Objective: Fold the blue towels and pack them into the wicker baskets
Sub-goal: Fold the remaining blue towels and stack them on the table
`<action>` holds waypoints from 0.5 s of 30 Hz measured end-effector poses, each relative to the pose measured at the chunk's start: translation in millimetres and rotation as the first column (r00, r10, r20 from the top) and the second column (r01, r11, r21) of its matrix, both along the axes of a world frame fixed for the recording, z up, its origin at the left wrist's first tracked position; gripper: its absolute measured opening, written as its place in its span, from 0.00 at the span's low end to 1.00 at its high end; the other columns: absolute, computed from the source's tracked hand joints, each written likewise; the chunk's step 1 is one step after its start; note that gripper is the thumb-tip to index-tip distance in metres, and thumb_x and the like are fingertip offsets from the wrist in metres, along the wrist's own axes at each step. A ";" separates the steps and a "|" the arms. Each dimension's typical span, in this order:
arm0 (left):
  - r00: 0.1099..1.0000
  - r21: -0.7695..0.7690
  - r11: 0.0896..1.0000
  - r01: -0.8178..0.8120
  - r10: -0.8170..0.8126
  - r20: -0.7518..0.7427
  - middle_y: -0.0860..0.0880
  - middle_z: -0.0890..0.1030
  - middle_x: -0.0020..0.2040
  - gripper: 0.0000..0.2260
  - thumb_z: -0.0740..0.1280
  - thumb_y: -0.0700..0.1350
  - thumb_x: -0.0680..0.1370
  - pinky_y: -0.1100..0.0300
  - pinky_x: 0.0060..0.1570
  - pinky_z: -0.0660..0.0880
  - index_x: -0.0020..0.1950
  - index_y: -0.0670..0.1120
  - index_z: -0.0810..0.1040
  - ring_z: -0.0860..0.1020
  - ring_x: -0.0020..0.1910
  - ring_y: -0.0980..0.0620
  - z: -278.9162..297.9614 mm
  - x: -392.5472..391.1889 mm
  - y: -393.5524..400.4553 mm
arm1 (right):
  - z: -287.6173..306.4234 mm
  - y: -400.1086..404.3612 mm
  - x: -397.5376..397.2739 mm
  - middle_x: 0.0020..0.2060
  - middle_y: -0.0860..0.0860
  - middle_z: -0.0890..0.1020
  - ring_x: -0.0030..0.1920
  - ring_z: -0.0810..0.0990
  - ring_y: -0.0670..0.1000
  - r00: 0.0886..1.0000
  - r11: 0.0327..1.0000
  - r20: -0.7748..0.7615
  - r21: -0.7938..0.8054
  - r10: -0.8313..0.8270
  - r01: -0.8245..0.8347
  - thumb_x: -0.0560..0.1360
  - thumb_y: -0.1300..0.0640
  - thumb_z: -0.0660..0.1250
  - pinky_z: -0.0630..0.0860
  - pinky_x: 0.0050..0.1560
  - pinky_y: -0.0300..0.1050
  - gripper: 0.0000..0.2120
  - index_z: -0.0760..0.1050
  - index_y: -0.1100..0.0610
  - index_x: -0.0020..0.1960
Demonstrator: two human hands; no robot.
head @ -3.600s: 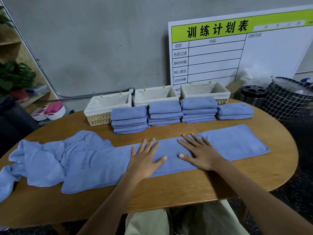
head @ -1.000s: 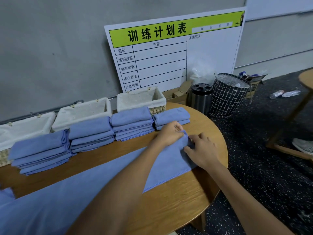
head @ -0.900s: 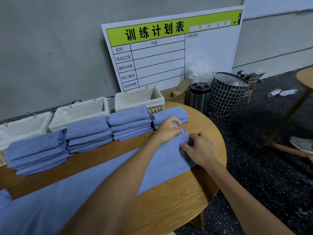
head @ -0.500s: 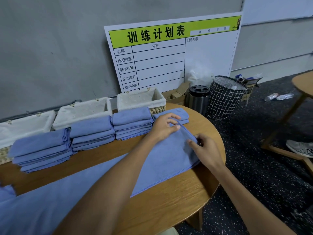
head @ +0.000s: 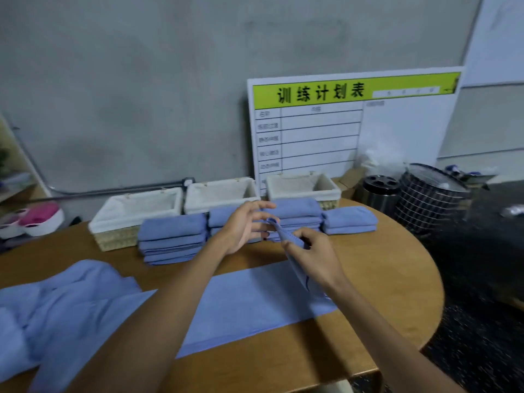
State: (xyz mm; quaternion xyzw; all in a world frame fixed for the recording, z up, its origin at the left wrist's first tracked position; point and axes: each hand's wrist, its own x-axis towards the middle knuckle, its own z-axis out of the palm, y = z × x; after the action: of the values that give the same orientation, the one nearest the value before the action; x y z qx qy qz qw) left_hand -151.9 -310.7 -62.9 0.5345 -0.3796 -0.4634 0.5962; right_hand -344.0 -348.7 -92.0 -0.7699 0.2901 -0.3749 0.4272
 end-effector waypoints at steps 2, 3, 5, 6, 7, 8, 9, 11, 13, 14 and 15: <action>0.998 0.015 0.998 -0.063 0.063 -0.012 0.42 0.84 0.45 0.23 0.48 0.56 0.85 0.55 0.42 0.76 0.57 0.45 0.78 0.80 0.39 0.46 8.0 26.3 39.2 | 2.9 27.9 31.2 0.28 0.45 0.76 0.31 0.72 0.41 0.999 0.999 -0.014 -0.004 0.049 -0.049 0.73 0.59 0.70 0.66 0.34 0.38 0.08 0.76 0.56 0.36; 0.996 0.024 0.995 -0.092 0.092 -0.013 0.41 0.84 0.45 0.27 0.46 0.61 0.84 0.55 0.41 0.75 0.57 0.45 0.78 0.81 0.37 0.46 11.1 38.9 59.2 | 4.4 43.8 46.1 0.28 0.45 0.76 0.31 0.71 0.42 0.997 0.997 -0.015 -0.004 0.078 -0.078 0.73 0.60 0.70 0.66 0.34 0.38 0.08 0.76 0.57 0.36; 0.990 0.031 0.989 -0.143 0.143 -0.012 0.40 0.83 0.45 0.32 0.45 0.67 0.82 0.56 0.40 0.74 0.58 0.44 0.78 0.81 0.35 0.47 15.8 62.9 98.1 | 5.3 75.6 75.2 0.28 0.44 0.74 0.30 0.70 0.41 0.991 0.991 -0.009 -0.003 0.131 -0.131 0.73 0.61 0.70 0.66 0.34 0.37 0.08 0.75 0.57 0.36; 0.986 0.034 0.985 -0.169 0.169 -0.006 0.39 0.83 0.45 0.34 0.44 0.68 0.81 0.55 0.41 0.75 0.58 0.44 0.78 0.81 0.35 0.47 17.2 75.4 118.2 | 5.6 92.3 89.5 0.27 0.44 0.74 0.30 0.71 0.41 0.988 0.988 -0.006 -0.002 0.153 -0.153 0.73 0.61 0.70 0.66 0.34 0.36 0.09 0.75 0.56 0.35; 0.980 0.037 0.980 -0.197 0.197 0.004 0.40 0.84 0.45 0.35 0.43 0.69 0.81 0.56 0.41 0.75 0.59 0.44 0.78 0.80 0.36 0.47 17.9 87.5 137.8 | 5.3 108.6 103.3 0.27 0.43 0.75 0.31 0.71 0.40 0.984 0.984 -0.003 -0.001 0.177 -0.177 0.73 0.60 0.70 0.66 0.33 0.35 0.09 0.76 0.57 0.35; 0.975 0.039 0.975 -0.221 0.220 0.016 0.40 0.84 0.44 0.35 0.43 0.69 0.80 0.57 0.40 0.74 0.59 0.45 0.78 0.80 0.35 0.47 17.9 99.0 156.9 | 4.8 124.7 116.5 0.28 0.44 0.75 0.31 0.72 0.40 0.979 0.979 -0.003 0.000 0.203 -0.203 0.73 0.60 0.71 0.66 0.33 0.34 0.08 0.76 0.57 0.36; 0.970 0.041 0.969 -0.242 0.241 0.026 0.40 0.83 0.44 0.35 0.42 0.69 0.80 0.58 0.38 0.73 0.59 0.45 0.78 0.78 0.34 0.48 17.5 110.4 175.8 | 3.9 140.9 129.5 0.29 0.45 0.76 0.31 0.72 0.40 0.973 0.973 -0.004 0.000 0.232 -0.232 0.73 0.60 0.71 0.66 0.33 0.34 0.07 0.77 0.59 0.37; 0.958 0.045 0.957 -0.287 0.285 0.040 0.40 0.83 0.42 0.36 0.41 0.69 0.80 0.62 0.32 0.72 0.60 0.45 0.77 0.76 0.32 0.48 16.5 131.3 211.7 | 1.2 172.5 153.8 0.30 0.47 0.78 0.31 0.73 0.41 0.957 0.957 0.004 0.006 0.291 -0.291 0.73 0.60 0.72 0.66 0.33 0.34 0.07 0.78 0.61 0.38; 0.942 0.039 0.942 -0.333 0.331 0.052 0.40 0.83 0.40 0.35 0.41 0.68 0.81 0.63 0.31 0.70 0.60 0.44 0.77 0.76 0.32 0.48 15.1 150.2 242.3 | -2.3 199.7 176.3 0.32 0.55 0.79 0.32 0.73 0.44 0.941 0.941 0.011 0.016 0.338 -0.338 0.73 0.61 0.72 0.68 0.34 0.39 0.08 0.77 0.64 0.39; 0.934 0.037 0.934 -0.356 0.353 0.060 0.40 0.83 0.40 0.35 0.41 0.68 0.81 0.61 0.32 0.70 0.60 0.44 0.77 0.76 0.33 0.47 14.1 158.5 255.9 | -4.8 211.5 187.0 0.33 0.58 0.78 0.32 0.73 0.46 0.935 0.935 0.009 0.016 0.355 -0.355 0.73 0.61 0.71 0.68 0.34 0.42 0.09 0.75 0.66 0.38; 0.926 0.035 0.927 -0.375 0.371 0.074 0.40 0.84 0.40 0.35 0.41 0.68 0.81 0.59 0.35 0.71 0.59 0.44 0.77 0.77 0.35 0.47 12.2 166.1 267.7 | -7.1 221.9 196.1 0.33 0.61 0.77 0.32 0.71 0.47 0.928 0.928 0.012 0.017 0.372 -0.372 0.73 0.62 0.71 0.66 0.34 0.43 0.11 0.73 0.68 0.38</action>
State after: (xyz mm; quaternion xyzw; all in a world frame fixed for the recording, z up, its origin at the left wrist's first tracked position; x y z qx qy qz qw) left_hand 14.3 -42.9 -50.7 0.6261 -0.2792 -0.3328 0.6475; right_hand -147.9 -126.8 -99.1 -0.8051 0.1408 -0.2877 0.4992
